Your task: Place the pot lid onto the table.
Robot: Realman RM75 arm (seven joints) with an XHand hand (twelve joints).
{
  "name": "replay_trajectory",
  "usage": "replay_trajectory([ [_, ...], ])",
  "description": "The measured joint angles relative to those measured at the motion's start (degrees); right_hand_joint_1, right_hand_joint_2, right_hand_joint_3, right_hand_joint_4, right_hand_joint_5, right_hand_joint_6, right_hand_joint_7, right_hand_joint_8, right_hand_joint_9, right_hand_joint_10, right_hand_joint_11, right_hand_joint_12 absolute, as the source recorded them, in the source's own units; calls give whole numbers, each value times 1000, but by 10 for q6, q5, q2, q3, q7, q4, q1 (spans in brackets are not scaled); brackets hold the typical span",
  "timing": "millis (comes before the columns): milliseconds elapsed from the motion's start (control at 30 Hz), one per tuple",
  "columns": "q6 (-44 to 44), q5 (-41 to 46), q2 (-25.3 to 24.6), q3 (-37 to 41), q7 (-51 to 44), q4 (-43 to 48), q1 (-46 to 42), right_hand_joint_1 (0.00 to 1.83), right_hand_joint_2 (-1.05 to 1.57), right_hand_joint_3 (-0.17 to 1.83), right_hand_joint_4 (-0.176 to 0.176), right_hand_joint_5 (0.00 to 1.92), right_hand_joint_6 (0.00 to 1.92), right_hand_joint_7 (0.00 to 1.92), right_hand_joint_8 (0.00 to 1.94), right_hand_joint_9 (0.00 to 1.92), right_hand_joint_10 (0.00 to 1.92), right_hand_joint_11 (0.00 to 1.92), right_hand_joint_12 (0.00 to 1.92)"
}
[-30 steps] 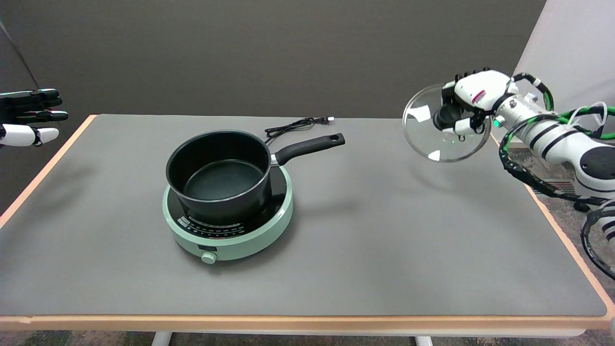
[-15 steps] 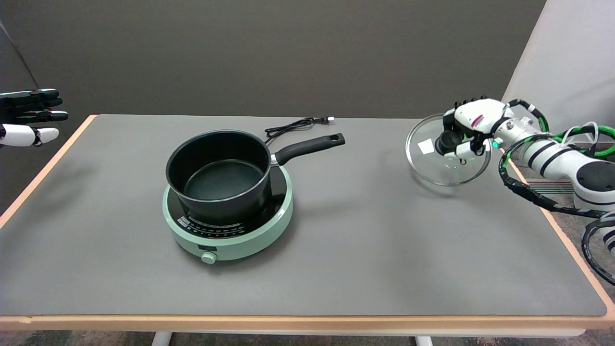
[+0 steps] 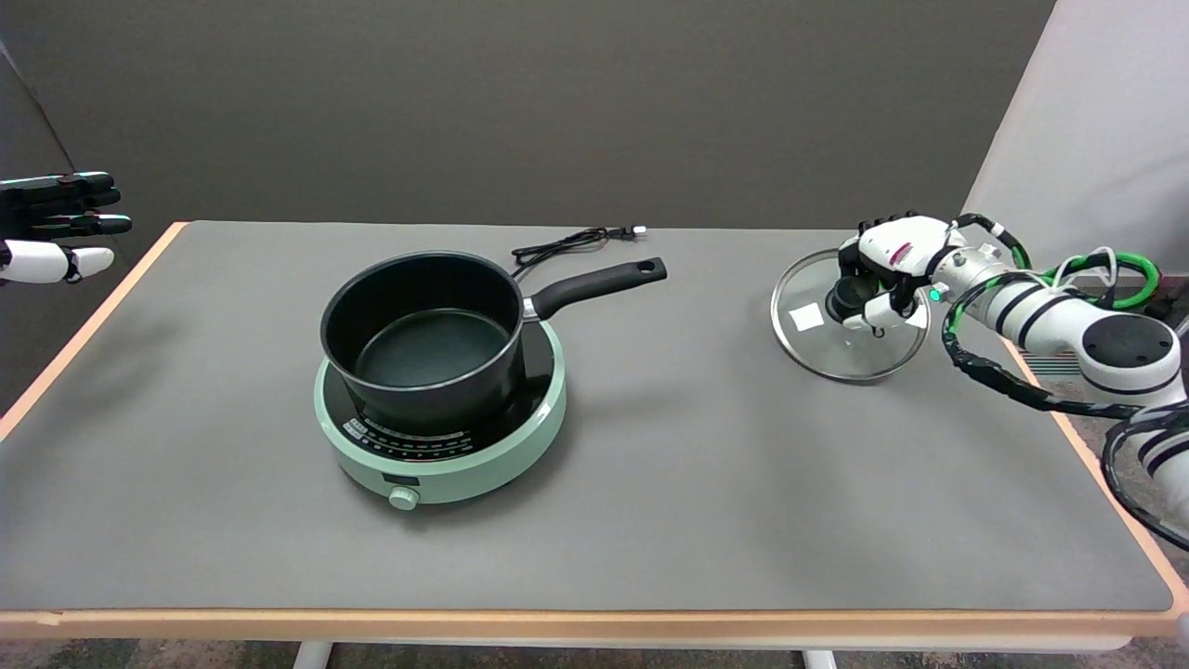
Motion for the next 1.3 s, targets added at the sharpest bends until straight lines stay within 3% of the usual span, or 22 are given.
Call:
replay_trajectory([
  [500,-3,3,0,-55,0,-51,61,1212,1068,258,-100,713,1308,963,1213,869,1447,679,1428],
  [1233,-22,35,-15,-217,0,-124,199,1211,1080,239,-101,708,1310,960,1213,859,1451,649,1464],
  [1300,-26,38,-17,-230,0,-134,210,1203,1100,205,-83,700,1331,950,1197,851,1387,600,1536],
])
